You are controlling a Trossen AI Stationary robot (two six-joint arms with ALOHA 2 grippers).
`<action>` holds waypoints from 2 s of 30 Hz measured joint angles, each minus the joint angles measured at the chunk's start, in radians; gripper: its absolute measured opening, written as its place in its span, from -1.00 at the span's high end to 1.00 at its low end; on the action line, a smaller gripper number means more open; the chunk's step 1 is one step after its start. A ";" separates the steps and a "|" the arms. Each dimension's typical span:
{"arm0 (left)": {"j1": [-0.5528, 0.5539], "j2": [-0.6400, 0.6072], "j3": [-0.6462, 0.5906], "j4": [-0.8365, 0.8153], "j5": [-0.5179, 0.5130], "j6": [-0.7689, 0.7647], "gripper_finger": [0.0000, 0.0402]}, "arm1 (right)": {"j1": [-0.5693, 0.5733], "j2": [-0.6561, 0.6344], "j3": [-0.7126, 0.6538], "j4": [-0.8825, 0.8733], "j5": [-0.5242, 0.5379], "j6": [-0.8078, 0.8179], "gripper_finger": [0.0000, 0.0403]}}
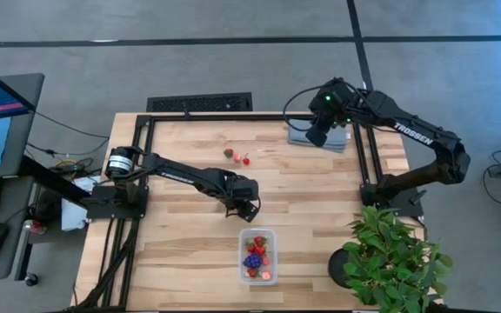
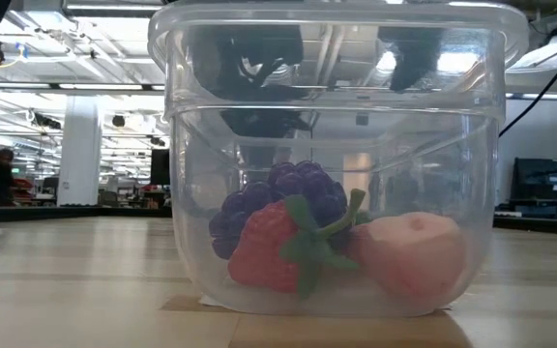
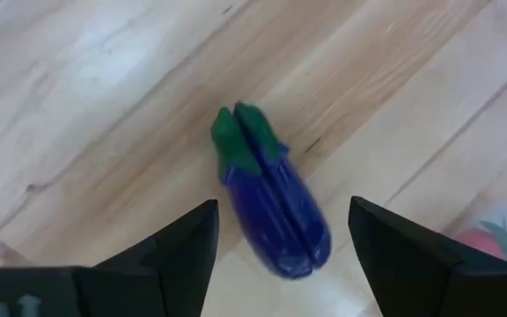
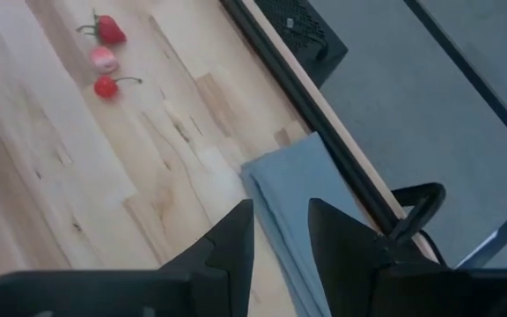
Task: Pick and placing Produce into tupperware
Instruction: Put the violet eggplant into the transparent bin
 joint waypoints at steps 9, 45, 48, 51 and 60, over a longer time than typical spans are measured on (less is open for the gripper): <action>0.004 0.000 0.000 0.005 -0.025 0.027 -0.21 | -0.001 0.000 0.000 0.012 -0.005 0.000 0.34; -0.003 0.075 0.003 0.040 0.026 0.101 -0.21 | 0.000 0.001 0.000 0.020 -0.019 0.000 0.39; -0.003 0.076 0.002 0.038 0.029 0.113 -0.21 | 0.000 0.001 0.000 0.020 -0.019 0.000 0.39; -0.003 0.076 0.002 0.036 0.029 0.119 -0.21 | 0.000 0.001 0.000 0.020 -0.019 0.000 0.39; -0.003 0.077 0.001 0.028 0.029 0.133 0.00 | 0.000 0.001 0.000 0.020 -0.031 0.010 0.39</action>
